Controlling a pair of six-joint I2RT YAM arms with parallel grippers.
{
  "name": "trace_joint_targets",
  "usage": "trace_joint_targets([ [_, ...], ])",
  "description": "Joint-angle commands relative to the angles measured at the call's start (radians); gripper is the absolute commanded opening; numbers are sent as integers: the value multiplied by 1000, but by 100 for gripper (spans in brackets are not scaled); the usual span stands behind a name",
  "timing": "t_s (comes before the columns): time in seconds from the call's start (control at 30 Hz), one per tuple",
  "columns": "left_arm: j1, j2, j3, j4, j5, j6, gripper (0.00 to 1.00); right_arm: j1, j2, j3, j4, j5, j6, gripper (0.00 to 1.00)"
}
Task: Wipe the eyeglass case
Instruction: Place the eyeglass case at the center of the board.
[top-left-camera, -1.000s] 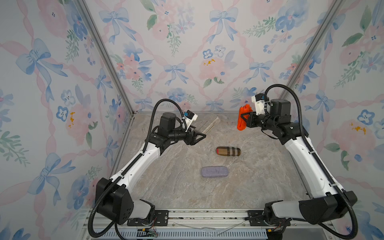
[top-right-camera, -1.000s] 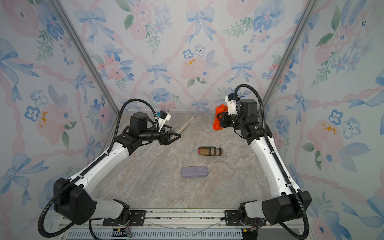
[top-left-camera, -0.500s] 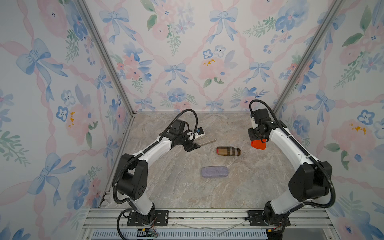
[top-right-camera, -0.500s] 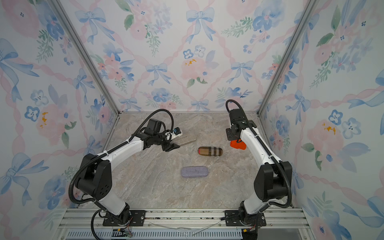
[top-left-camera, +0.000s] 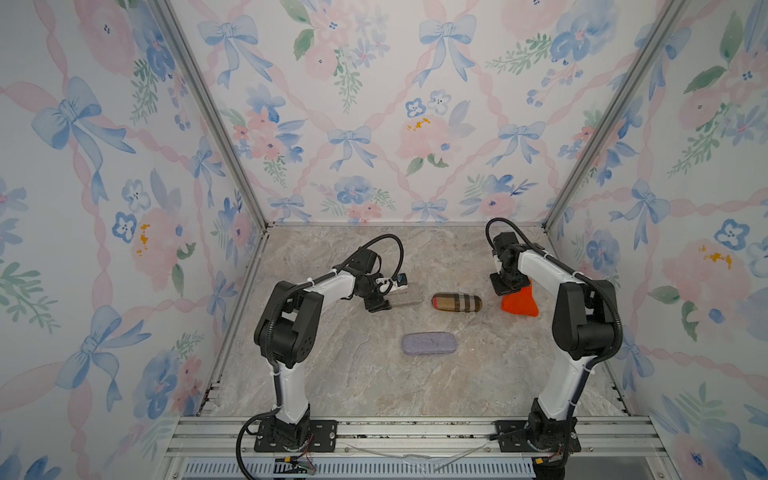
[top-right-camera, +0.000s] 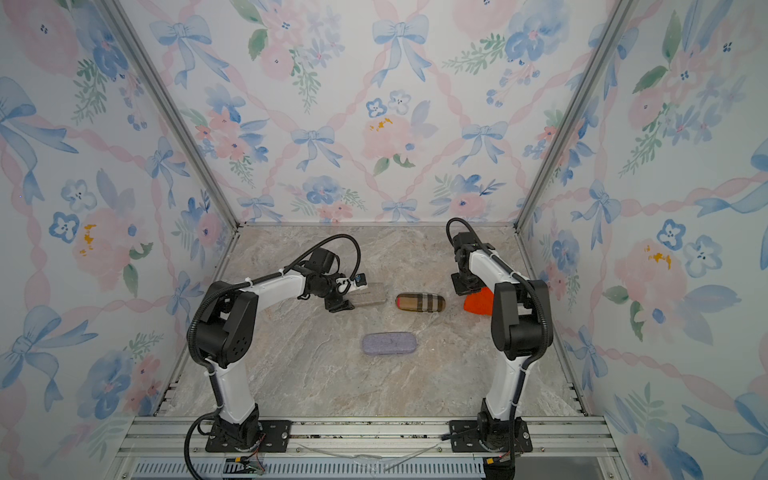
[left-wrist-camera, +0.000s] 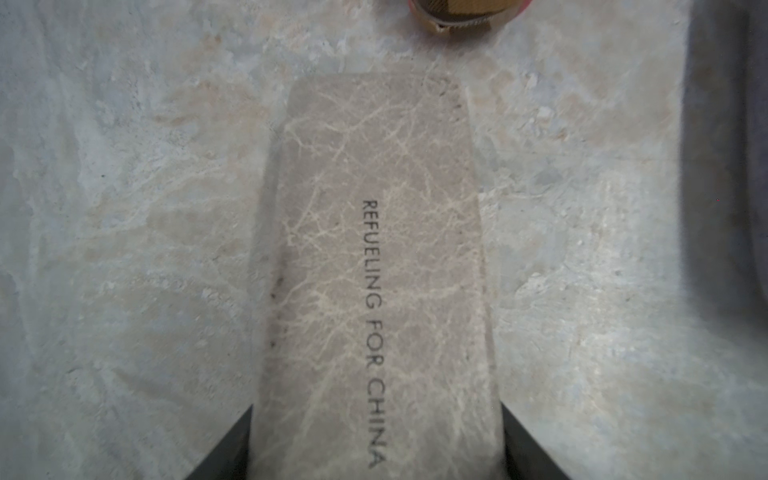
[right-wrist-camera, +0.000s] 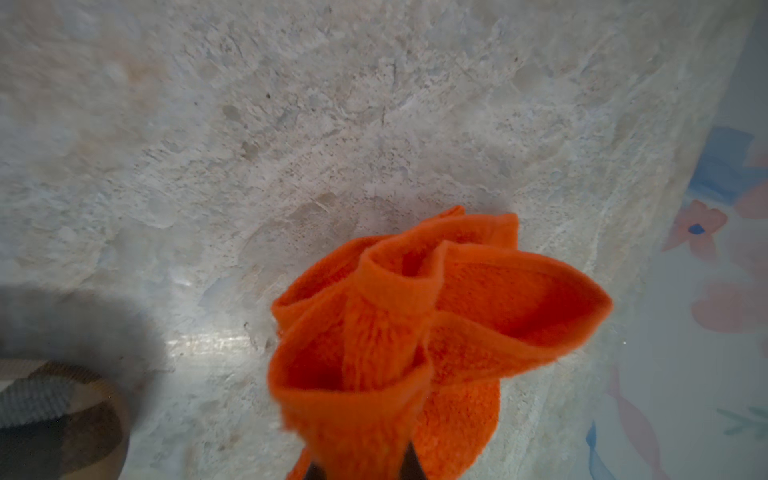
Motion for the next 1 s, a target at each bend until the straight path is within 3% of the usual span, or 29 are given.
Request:
trace_joint_targets([
  [0.0, -8, 33, 20, 21, 16, 29, 38, -5, 39, 38, -34, -18, 4, 6],
  [0.07, -11, 56, 34, 22, 6, 30, 38, -6, 39, 24, -20, -16, 7, 12],
  [0.2, -18, 88, 53, 20, -8, 35, 41, -11, 24, 7, 14, -47, 18, 34],
  [0.3, -14, 104, 64, -8, -11, 44, 44, -20, 25, 2, 26, -91, 30, 41],
  [0.5, -5, 136, 79, -55, 2, 38, 60, -20, -8, -26, 71, -140, 46, 61],
  [0.8, 9, 64, 30, -65, 0, 32, 65, -21, -143, -56, 109, -198, 70, 71],
  [0.9, 11, 58, 34, -92, 20, 31, 55, -21, -153, -32, 85, -230, 67, 74],
  [0.97, 12, 59, 29, -99, 36, 22, 54, -19, -137, -13, 61, -220, 59, 75],
])
